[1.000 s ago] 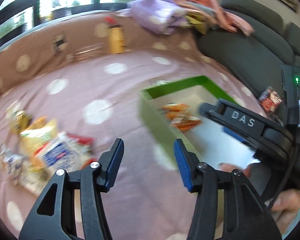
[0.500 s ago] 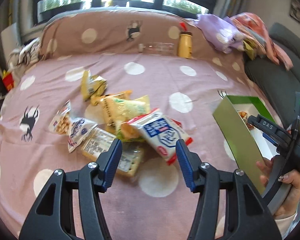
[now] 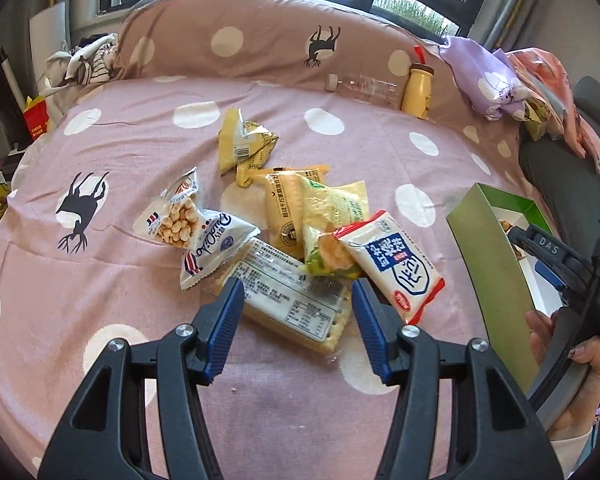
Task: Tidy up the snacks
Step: 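Return the right tool to the snack pile above the white-and-blue biscuit packet, then grasp the white-and-blue biscuit packet with the right gripper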
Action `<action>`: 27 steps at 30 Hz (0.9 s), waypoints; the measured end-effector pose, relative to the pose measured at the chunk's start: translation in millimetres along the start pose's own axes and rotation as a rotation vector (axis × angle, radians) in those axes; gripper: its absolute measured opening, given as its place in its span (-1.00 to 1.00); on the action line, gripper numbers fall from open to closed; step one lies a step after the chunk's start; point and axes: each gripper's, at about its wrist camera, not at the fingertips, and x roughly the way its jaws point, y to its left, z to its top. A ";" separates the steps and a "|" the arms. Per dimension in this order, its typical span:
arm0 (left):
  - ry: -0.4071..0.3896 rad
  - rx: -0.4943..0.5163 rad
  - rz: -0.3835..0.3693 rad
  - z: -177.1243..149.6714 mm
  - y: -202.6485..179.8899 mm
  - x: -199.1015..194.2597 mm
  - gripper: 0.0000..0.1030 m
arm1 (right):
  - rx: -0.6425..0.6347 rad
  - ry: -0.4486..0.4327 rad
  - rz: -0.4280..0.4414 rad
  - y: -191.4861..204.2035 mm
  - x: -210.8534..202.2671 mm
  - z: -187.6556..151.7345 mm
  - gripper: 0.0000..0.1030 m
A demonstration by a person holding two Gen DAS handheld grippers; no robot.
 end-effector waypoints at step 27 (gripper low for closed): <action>0.116 -0.024 -0.102 -3.7 -2.0 28.2 0.53 | -0.334 0.316 0.472 112.2 8.5 -26.6 0.63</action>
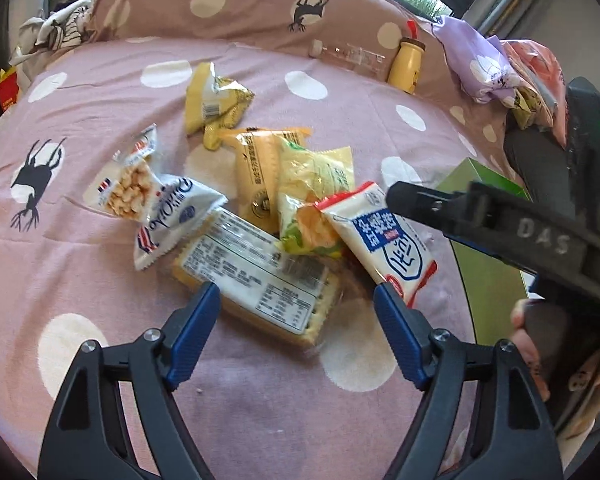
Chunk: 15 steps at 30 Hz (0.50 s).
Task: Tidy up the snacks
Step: 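Grasp the white-and-blue biscuit packet with the right gripper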
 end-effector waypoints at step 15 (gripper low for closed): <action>0.004 0.040 0.016 -9.9 -6.8 0.3 0.53 | -0.028 0.089 0.057 3.6 19.5 -17.5 0.11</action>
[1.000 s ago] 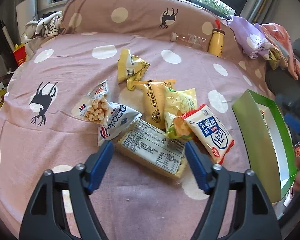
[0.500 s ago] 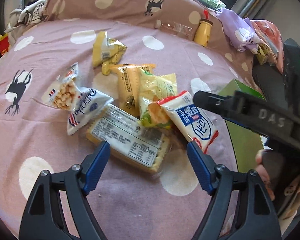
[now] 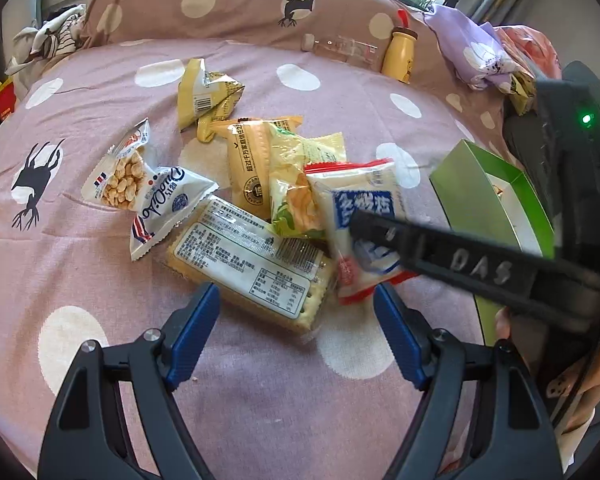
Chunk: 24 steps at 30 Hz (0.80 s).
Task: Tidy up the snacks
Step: 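Grasp the white-and-blue biscuit packet with the right gripper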
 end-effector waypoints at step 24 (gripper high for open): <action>-0.038 0.123 -0.067 6.9 -30.8 32.9 -0.14 | 0.107 -0.026 0.083 -14.2 -4.3 -11.5 -0.32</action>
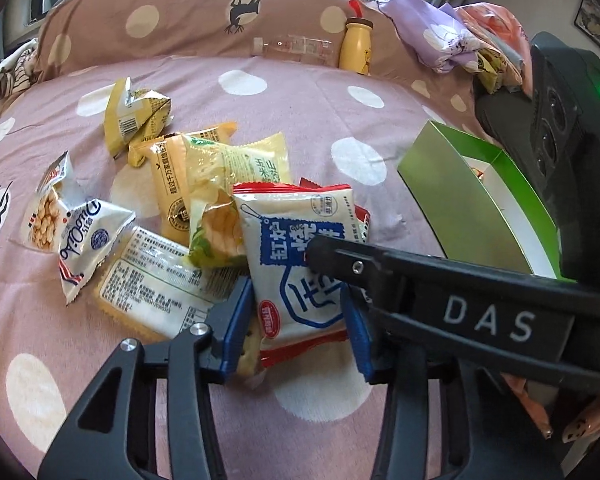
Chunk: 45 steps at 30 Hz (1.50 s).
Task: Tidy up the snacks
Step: 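Grasp the white-and-blue biscuit packet with the right gripper, then carry the biscuit packet into the green box and open the right gripper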
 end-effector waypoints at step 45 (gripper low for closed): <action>-0.123 0.364 -0.231 25.9 -186.4 -14.9 -0.19 | 0.322 -0.433 -0.133 -120.1 -169.3 -22.8 -0.31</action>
